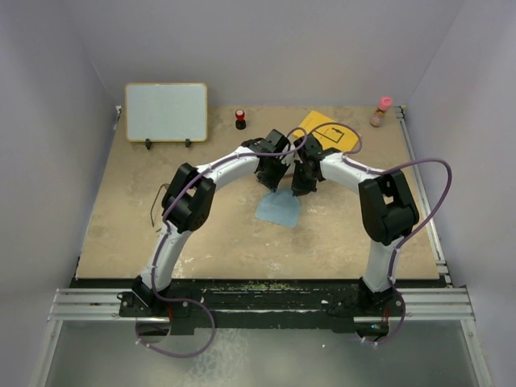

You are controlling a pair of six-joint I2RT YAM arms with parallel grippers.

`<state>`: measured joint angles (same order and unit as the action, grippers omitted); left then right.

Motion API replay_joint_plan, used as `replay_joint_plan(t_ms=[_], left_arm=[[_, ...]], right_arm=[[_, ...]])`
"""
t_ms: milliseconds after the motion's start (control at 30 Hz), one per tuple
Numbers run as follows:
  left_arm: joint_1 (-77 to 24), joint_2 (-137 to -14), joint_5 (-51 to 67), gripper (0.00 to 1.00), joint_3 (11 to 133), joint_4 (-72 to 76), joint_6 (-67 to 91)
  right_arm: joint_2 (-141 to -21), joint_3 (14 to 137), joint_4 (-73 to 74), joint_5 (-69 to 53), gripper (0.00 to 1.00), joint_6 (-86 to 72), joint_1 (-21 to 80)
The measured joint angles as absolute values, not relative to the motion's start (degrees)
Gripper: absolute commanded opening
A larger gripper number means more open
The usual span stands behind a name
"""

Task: Organize the sunglasses
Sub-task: Fold the glasses cleaning cloth at the center of the board.

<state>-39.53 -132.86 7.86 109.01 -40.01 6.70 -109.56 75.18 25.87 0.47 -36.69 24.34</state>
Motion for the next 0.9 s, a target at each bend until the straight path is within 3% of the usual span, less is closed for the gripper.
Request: replay_joint_plan(t_ms=[900], left_arm=[[-34.63,-133.08,9.76,0.04,111.11,-44.12,5.72]], right_arm=[[-109.56,77.1,25.82,0.45,0.0,-36.38,24.32]])
